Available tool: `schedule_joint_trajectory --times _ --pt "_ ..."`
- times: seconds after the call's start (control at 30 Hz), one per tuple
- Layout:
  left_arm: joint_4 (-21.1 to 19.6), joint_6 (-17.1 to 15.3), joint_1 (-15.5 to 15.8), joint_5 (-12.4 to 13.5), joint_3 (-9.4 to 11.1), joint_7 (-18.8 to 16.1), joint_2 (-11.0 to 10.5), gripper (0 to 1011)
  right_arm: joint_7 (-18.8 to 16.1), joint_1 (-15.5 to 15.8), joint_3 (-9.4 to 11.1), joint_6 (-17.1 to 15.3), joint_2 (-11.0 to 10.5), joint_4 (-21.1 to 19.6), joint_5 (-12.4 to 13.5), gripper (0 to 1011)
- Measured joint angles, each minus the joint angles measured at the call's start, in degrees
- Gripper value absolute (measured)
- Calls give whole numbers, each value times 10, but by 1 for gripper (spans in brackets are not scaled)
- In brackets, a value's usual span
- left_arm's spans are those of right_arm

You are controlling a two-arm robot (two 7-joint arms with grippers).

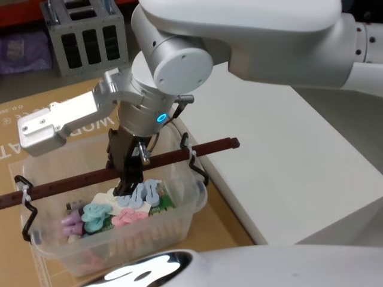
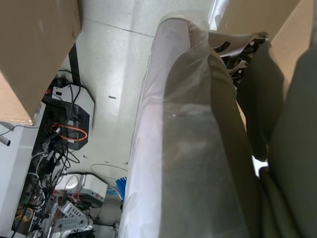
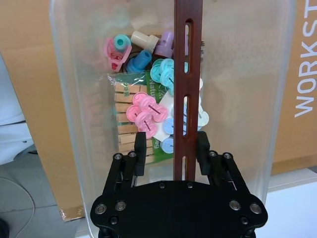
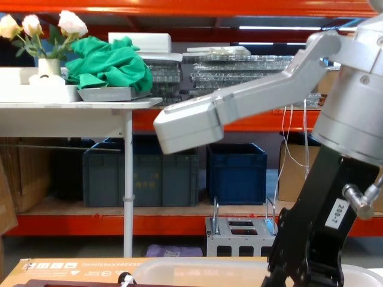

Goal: Use one hand to grasp the basket and place it at the designated location.

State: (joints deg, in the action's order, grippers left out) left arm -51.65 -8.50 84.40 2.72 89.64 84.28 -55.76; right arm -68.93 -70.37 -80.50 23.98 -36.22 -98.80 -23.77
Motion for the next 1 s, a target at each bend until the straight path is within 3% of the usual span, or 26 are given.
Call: schedule_joint_trajectory --times 0.27,0.53,1.0 --pt "0 0 0 0 0 0 0 0 6 -7 16 1 -15 -6 16 805" --pt "0 0 0 0 0 0 0 0 11 -10 33 5 -32 -15 30 999" --pt "0 0 0 0 0 0 0 0 17 -17 85 22 -87 -49 80 1001"
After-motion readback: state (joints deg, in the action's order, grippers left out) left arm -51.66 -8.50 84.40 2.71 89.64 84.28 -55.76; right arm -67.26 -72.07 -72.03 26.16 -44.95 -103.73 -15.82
